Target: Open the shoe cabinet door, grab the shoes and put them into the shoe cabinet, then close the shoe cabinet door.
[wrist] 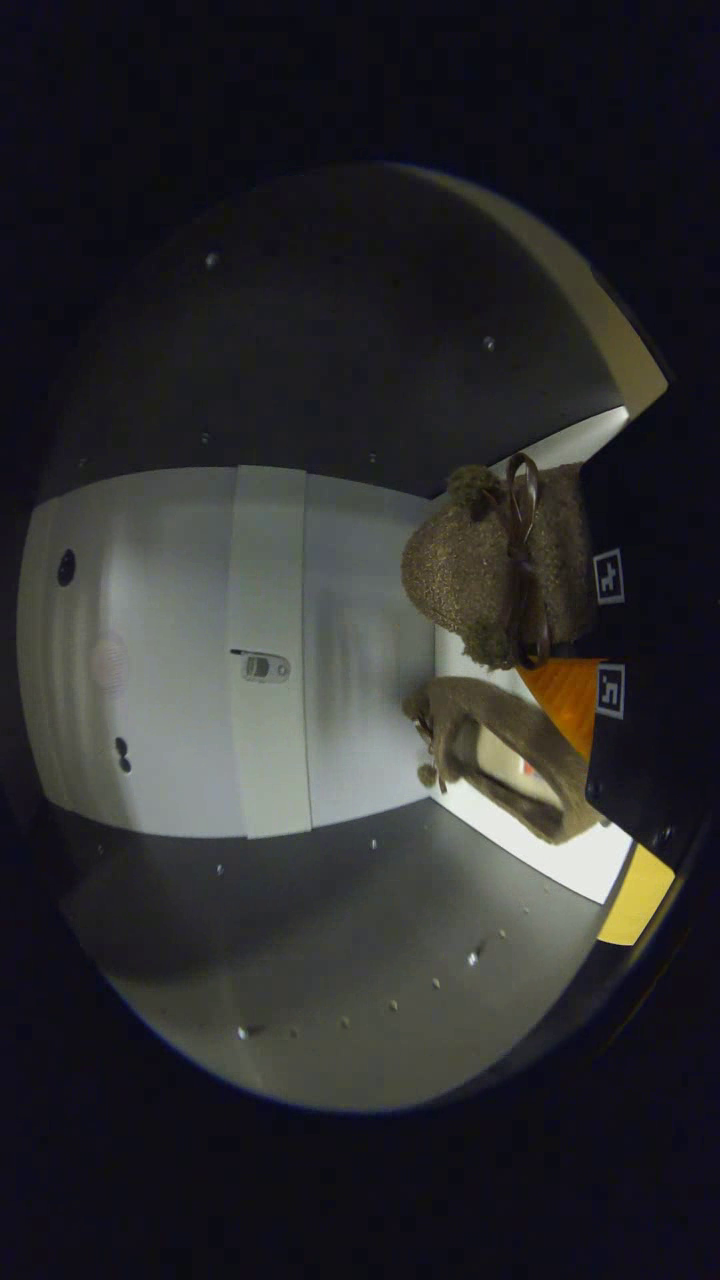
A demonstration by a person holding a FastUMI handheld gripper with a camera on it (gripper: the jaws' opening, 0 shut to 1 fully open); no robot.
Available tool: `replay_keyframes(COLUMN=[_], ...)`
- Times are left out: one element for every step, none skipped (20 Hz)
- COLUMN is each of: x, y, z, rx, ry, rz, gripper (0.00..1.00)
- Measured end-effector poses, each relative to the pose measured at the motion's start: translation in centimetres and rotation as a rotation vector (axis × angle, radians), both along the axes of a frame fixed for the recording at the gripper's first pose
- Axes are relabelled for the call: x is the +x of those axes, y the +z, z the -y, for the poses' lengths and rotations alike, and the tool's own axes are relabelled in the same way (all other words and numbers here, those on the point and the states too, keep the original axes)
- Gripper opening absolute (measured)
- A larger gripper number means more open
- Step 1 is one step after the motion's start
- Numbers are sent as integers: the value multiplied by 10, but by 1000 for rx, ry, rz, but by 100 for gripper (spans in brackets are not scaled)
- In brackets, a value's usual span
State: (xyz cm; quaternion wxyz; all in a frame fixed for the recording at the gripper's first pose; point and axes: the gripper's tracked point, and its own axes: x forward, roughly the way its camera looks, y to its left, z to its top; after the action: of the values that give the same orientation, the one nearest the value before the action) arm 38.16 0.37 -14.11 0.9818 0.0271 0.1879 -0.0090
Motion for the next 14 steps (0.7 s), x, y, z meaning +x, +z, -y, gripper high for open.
replay_keyframes(x=[12,23,36,44,53,60,67,72,77,82,86,87,84,82], y=[-6,-12,-18,-23,-27,-34,-40,-45,-48,-46,-47,-49,-51,-52], z=[2,4,5,8,9,9,9,9,8,8,8,8,4,3], rx=[0,-3,-9,-12,-21,-29,-34,-31,-18,-9,-12,-15,-12,-15], ry=[-7,-8,-10,-15,-17,-19,-17,-18,-23,-40,-49,-48,-45,-42], rz=[-15,-27,-39,-53,-63,-82,-104,-120,-132,-123,-121,-142,-161,-168], gripper=[7,7,7,7,7,7,7,8,8,9,9,9,12,14])
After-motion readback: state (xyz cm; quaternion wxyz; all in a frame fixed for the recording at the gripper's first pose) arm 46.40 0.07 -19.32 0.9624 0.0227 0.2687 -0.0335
